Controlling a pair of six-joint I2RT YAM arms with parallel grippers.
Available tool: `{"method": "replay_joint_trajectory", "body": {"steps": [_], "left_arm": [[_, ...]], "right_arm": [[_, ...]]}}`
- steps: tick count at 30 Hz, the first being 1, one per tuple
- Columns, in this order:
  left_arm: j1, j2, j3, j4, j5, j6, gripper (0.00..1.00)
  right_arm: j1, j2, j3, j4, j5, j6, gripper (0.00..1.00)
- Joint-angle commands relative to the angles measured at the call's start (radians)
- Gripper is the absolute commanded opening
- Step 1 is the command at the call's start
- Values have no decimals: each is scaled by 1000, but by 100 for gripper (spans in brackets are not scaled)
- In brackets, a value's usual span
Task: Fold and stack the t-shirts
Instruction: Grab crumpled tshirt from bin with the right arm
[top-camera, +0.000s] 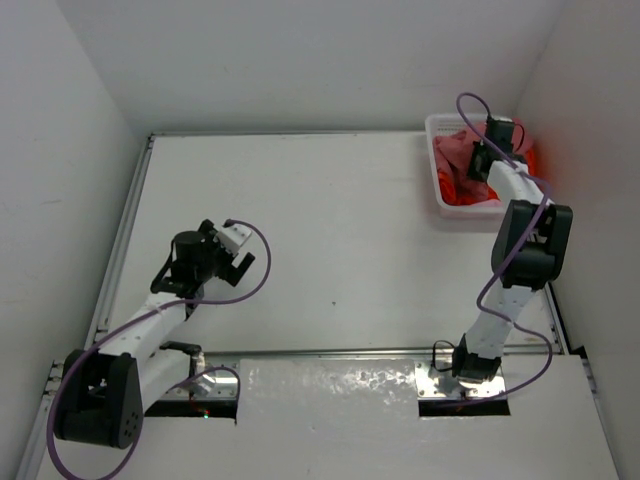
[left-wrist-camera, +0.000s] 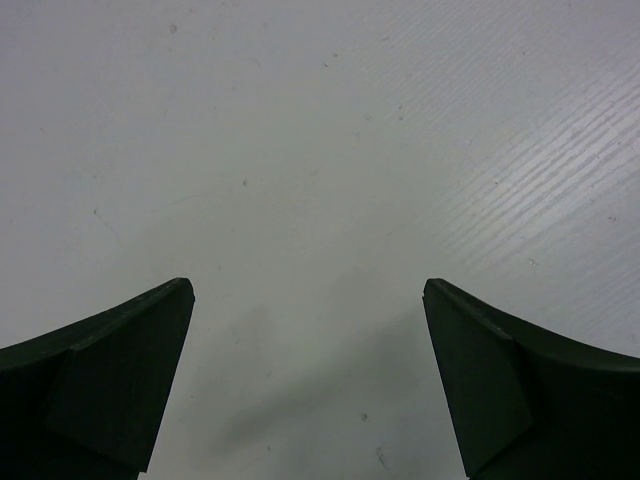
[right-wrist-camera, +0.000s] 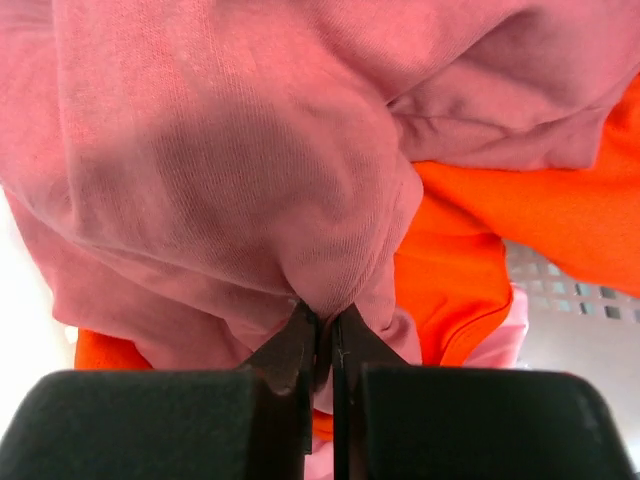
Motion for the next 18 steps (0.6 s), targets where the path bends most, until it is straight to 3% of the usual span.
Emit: {"method": "replay_joint_trajectory", "body": {"steps": [1, 10, 18], "left_arm": [[-5, 3, 9, 30, 2, 4, 100], [-5, 10, 14, 32, 8, 8, 100], [-5, -5, 18, 41, 18, 7, 100]], "right_arm": [[-4, -47, 21, 63, 40, 16, 0], [15, -237, -28, 129, 101, -75, 0], [19, -354, 182, 169, 121, -129, 0]]}}
